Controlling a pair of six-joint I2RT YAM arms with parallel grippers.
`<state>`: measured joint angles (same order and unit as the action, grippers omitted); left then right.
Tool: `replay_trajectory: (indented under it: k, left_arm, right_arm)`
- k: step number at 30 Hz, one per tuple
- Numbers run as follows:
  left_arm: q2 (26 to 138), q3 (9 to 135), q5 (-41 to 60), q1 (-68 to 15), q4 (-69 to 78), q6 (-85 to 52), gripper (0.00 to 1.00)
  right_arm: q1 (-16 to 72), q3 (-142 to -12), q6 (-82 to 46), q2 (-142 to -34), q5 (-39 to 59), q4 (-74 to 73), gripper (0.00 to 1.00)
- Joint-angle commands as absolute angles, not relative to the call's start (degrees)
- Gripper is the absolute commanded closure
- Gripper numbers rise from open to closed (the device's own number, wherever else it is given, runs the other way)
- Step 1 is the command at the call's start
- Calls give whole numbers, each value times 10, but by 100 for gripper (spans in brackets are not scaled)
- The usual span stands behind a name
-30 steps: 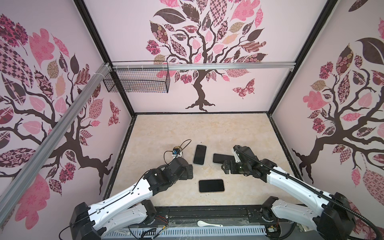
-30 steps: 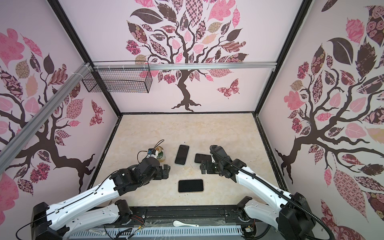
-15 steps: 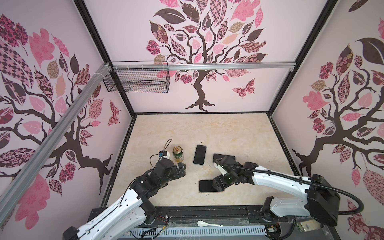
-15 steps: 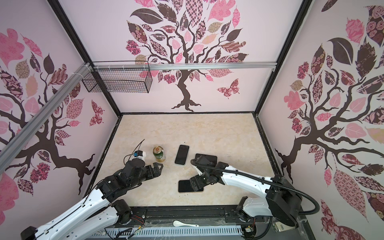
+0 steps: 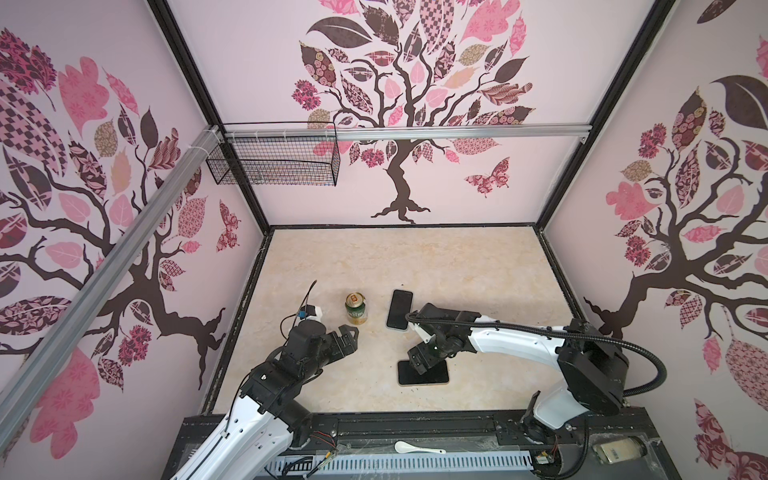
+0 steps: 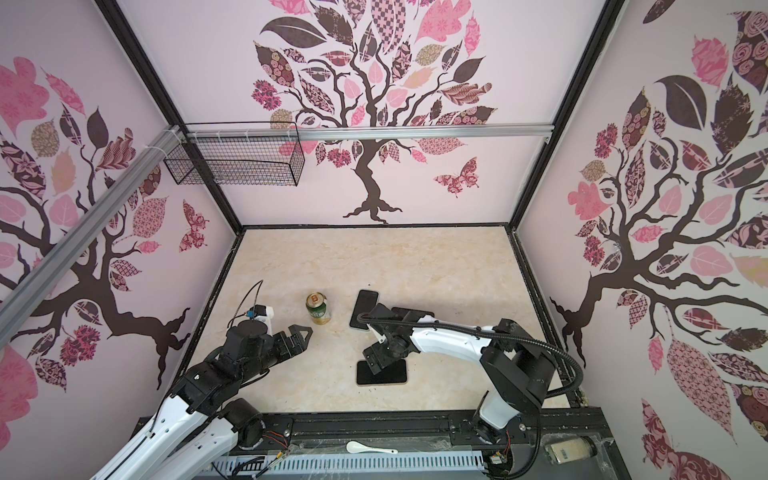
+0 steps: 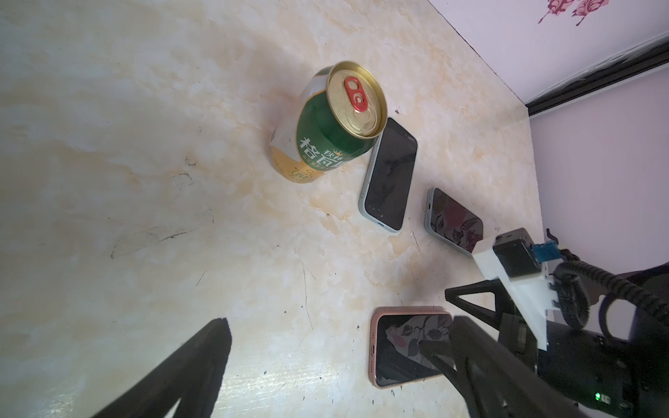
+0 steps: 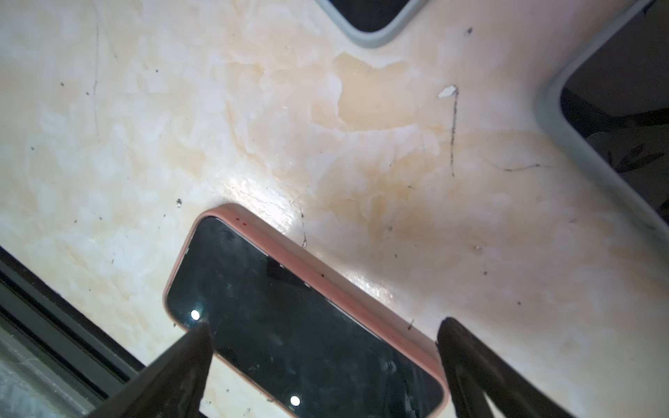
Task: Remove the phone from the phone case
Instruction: 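Lower the right gripper and grip the pink-cased phone's edge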
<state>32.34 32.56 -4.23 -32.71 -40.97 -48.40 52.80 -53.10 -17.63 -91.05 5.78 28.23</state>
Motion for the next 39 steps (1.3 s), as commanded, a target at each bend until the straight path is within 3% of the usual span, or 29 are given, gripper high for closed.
replay_trajectory:
  k: [1,27,39]
  left_arm:
    - [317,315,-39,-325,-421,-481,2]
    - [333,332,-64,-313,-436,-473,2]
    - [312,327,-56,-260,-453,-489,2]
  right_arm:
    - [528,-542,-152,-923,71,306,0]
    - [569,-485,-148,-907,135,294,0]
    - [643,-520,-150,-939,30,319,0]
